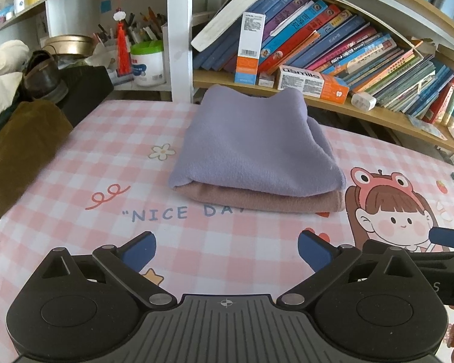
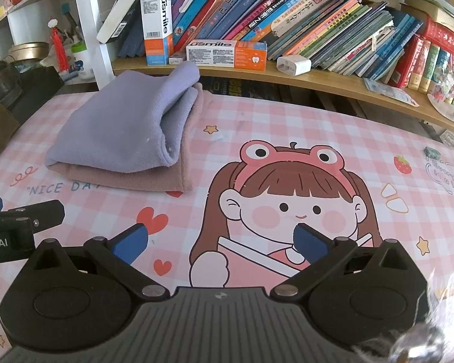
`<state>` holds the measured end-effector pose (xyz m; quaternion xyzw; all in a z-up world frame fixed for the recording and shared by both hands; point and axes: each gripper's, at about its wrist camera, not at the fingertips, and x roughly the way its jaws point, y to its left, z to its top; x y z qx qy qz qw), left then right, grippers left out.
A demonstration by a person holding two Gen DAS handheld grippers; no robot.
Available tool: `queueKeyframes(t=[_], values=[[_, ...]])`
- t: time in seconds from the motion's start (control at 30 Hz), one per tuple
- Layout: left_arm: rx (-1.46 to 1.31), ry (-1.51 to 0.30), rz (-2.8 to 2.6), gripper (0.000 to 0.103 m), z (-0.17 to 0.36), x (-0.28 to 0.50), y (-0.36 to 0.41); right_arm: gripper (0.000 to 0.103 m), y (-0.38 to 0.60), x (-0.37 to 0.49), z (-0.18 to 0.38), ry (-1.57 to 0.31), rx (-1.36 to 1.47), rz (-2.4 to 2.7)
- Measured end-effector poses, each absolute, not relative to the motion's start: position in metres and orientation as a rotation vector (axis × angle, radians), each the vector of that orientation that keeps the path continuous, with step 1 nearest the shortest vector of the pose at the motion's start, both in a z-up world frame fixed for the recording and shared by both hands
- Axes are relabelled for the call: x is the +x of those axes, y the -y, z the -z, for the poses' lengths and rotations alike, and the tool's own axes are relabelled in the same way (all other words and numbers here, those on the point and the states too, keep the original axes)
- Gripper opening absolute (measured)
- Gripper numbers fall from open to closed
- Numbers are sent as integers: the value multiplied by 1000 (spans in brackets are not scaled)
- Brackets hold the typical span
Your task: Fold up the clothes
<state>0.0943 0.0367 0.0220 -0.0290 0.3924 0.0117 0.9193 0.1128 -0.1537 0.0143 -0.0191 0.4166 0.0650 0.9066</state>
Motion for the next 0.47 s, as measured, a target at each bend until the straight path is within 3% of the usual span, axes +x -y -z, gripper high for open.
queueKeyframes(t=[0.47], values=[[-56,-804,-5,102,-23,95,-36,103,154,113,-13,-868,-36,-125]])
